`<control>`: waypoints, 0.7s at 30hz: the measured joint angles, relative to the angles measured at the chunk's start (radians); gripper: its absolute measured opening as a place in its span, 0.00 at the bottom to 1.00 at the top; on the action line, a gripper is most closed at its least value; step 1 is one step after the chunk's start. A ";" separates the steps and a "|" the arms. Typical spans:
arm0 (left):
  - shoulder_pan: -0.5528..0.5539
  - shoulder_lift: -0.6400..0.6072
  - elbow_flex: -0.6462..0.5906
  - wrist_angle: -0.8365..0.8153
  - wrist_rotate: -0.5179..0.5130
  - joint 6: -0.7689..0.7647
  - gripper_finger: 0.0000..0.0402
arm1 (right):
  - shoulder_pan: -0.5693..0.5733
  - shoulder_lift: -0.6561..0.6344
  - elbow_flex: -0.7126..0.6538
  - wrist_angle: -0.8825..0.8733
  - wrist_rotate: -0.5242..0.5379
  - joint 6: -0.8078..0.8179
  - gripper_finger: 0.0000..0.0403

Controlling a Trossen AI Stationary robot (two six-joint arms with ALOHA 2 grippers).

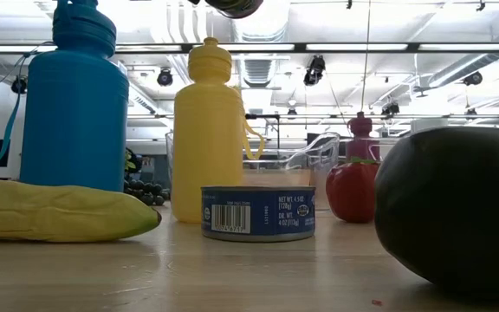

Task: Pick & Place Food Item
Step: Put the blue and pink can into the left transparent bin

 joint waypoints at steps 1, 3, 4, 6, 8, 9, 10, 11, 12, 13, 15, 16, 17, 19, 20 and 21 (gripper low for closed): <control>0.000 0.000 0.000 -0.001 0.000 0.000 0.47 | 0.002 -0.005 0.000 0.000 0.000 0.000 0.90; 0.000 0.000 0.000 -0.001 0.000 0.000 0.47 | 0.005 -0.015 0.000 0.000 0.000 -0.004 0.90; 0.000 0.000 0.000 -0.001 0.000 0.000 0.47 | 0.009 -0.023 0.000 -0.002 0.000 -0.010 0.90; 0.000 0.000 0.000 -0.002 0.000 0.000 0.47 | 0.013 -0.033 0.000 -0.002 0.000 -0.037 0.90; 0.001 0.000 0.000 -0.006 0.000 0.000 0.47 | 0.024 -0.050 0.000 -0.007 0.008 -0.061 0.90; 0.001 0.000 0.000 -0.010 0.000 0.000 0.47 | 0.027 -0.057 0.000 -0.006 0.018 -0.066 0.90; 0.001 0.000 0.000 -0.010 0.000 -0.001 0.47 | 0.030 -0.065 0.000 -0.006 0.026 -0.072 0.90; 0.001 0.000 0.000 -0.013 -0.002 -0.006 0.47 | 0.036 -0.076 0.000 -0.011 0.029 -0.078 0.90; 0.001 0.000 0.000 -0.019 -0.007 -0.012 0.47 | 0.042 -0.087 0.000 -0.022 0.030 -0.080 0.90; 0.003 0.000 0.000 -0.025 -0.010 -0.018 0.47 | 0.047 -0.097 0.000 -0.035 0.030 -0.080 0.90; 0.009 0.000 0.000 -0.039 -0.022 -0.041 0.47 | 0.058 -0.117 0.000 -0.057 0.030 -0.075 0.90; 0.013 0.000 0.000 -0.050 -0.037 -0.059 0.47 | 0.064 -0.127 0.000 -0.075 0.031 -0.075 0.90; 0.019 0.000 0.000 -0.063 -0.055 -0.074 0.47 | 0.070 -0.136 -0.002 -0.093 0.031 -0.075 0.90; 0.037 0.000 0.000 -0.106 -0.085 -0.102 0.47 | 0.074 -0.149 -0.003 -0.114 0.031 -0.051 0.90; 0.049 0.000 0.000 -0.127 -0.095 -0.113 0.47 | 0.075 -0.155 -0.003 -0.119 0.030 -0.034 0.90; 0.063 0.000 0.000 -0.146 -0.098 -0.125 0.47 | 0.076 -0.161 -0.003 -0.130 0.030 -0.018 0.90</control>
